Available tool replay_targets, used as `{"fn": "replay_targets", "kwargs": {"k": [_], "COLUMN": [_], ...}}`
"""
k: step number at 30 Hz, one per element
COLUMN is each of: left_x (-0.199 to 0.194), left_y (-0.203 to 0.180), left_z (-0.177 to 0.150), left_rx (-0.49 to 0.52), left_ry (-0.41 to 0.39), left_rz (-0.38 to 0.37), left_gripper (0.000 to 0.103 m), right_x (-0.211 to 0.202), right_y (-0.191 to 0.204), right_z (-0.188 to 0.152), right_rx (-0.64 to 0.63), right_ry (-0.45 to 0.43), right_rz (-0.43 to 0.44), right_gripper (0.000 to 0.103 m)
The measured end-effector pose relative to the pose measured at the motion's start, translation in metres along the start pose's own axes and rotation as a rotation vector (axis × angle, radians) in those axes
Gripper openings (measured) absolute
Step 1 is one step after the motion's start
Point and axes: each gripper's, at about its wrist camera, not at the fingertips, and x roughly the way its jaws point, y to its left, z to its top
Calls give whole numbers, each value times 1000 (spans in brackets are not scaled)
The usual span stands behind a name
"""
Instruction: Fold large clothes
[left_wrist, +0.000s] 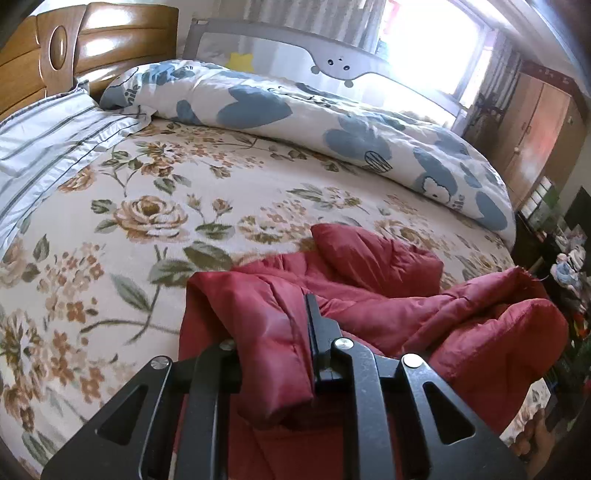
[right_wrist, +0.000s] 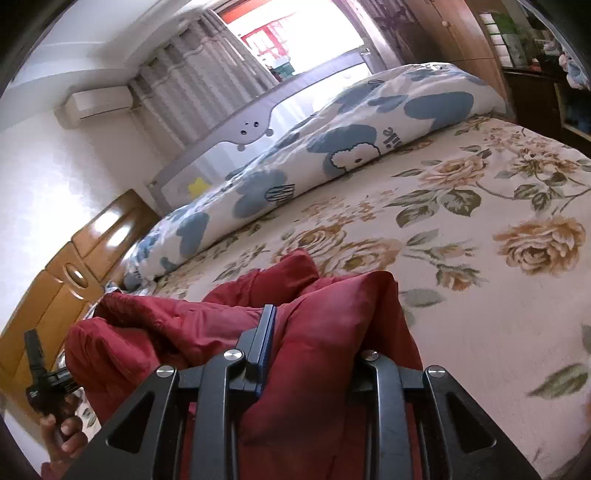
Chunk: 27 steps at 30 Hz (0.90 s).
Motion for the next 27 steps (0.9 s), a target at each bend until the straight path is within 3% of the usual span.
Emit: {"fn": "replay_targets", "kwargs": {"k": [7,16,27], "left_x": [43,105,145], "left_y": [-5,-2,-2], "left_z": [21,24,28], "left_rx": [-1,-32,-46], "left_ry": [36,98,139], "left_rz": [40,89,113], "left_gripper": [17,20,22], "right_x": [44,99,140], "right_y": [-6,-23,-36], "right_z": [19,14,14], "right_rx": [38,54,78], "right_ry": [12,52,76], "right_rz": [-51,-130,-174], "right_gripper": [25,25,27]}}
